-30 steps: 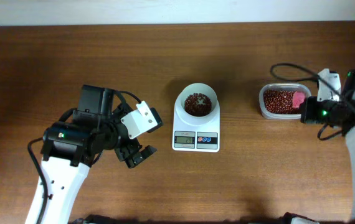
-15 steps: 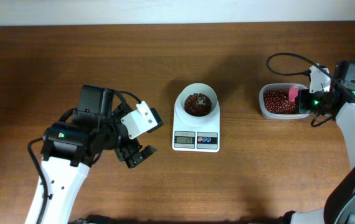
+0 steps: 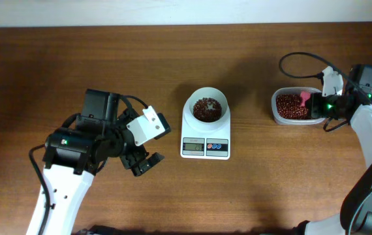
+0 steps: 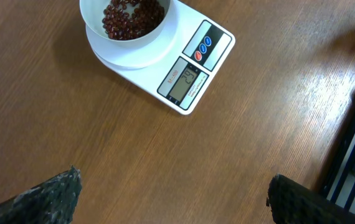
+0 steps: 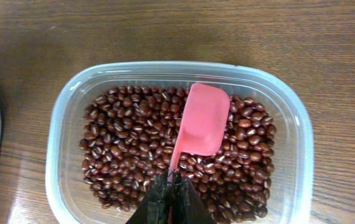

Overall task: Scoop and weigh 50g on scale
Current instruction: 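Dip the pink scoop into the beans and lift it with the right gripper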

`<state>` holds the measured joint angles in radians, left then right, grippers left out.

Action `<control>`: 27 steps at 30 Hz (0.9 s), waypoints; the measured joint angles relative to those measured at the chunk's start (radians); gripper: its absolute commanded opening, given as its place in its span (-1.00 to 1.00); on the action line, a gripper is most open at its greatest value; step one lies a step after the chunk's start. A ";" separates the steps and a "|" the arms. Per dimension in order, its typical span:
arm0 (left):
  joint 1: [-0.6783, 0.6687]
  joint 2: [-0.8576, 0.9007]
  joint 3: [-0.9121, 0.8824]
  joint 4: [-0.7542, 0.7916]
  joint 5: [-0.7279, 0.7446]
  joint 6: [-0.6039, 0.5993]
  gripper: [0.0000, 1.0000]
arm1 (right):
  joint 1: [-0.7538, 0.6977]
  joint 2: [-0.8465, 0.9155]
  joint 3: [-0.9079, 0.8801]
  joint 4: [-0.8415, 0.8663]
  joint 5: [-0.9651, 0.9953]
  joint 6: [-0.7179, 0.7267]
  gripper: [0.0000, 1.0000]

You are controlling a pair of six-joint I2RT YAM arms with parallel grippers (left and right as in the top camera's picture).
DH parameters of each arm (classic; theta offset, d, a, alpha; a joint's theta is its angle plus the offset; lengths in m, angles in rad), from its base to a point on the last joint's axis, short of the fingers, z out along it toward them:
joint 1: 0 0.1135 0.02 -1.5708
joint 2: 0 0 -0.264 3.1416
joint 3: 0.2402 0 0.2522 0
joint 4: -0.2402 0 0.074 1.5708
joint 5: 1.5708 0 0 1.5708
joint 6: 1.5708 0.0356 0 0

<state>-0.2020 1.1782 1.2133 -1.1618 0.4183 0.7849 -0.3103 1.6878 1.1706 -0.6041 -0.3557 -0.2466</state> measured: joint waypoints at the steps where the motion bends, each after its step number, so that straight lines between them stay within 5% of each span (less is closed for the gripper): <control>1: 0.000 0.000 0.000 0.000 0.000 0.000 0.98 | 0.000 0.000 0.000 0.000 -0.013 0.000 -0.92; 27: 0.000 0.000 0.000 0.000 0.000 0.000 0.98 | -0.003 0.075 0.000 -0.031 -0.256 0.000 -0.92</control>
<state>-0.2024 1.1782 1.2133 -1.1618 0.4183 0.7849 -0.3138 1.7630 1.1706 -0.6353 -0.6117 -0.2466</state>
